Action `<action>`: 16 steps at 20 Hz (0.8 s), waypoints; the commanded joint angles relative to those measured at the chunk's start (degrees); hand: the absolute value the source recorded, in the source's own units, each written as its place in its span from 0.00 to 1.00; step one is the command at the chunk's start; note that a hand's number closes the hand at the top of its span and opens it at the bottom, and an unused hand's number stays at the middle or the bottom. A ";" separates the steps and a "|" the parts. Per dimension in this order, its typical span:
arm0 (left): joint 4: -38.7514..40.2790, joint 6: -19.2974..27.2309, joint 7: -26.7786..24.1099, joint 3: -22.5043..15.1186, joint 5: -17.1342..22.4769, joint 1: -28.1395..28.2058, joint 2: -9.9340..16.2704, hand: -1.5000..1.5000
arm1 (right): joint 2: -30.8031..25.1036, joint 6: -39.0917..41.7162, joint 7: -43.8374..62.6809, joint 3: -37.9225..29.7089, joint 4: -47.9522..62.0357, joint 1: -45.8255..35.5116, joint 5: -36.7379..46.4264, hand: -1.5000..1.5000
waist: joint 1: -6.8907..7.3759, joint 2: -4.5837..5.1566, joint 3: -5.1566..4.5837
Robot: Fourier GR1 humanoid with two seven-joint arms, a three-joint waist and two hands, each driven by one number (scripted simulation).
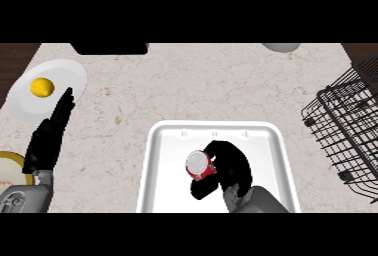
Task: Pick the can from the tray and place it in the tiered basket
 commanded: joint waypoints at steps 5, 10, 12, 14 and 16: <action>1.61 0.76 0.55 1.14 0.19 0.56 -0.27 0.50 | -16.50 5.60 -20.18 21.71 -20.48 10.94 6.04 1.00 | -2.70 -1.09 0.09; -0.87 -0.57 1.13 2.86 1.46 2.35 1.76 0.50 | -27.34 -2.93 -22.93 14.34 -42.97 17.20 8.24 1.00 | -3.28 -1.07 0.14; -1.55 -0.13 1.17 2.27 1.03 2.56 1.09 0.50 | -30.33 -5.56 -22.84 12.75 -49.61 19.26 12.22 1.00 | -3.42 -1.08 0.12; -1.13 -0.81 -0.26 2.45 1.40 2.72 1.26 0.50 | -33.55 -5.45 -22.31 6.04 -56.72 18.77 10.91 1.00 | -2.77 -0.62 0.08; -1.01 0.28 -0.25 1.64 0.60 2.29 -0.11 0.50 | -36.76 -7.44 -23.26 3.20 -61.84 22.68 11.77 1.00 | -2.74 -0.37 0.11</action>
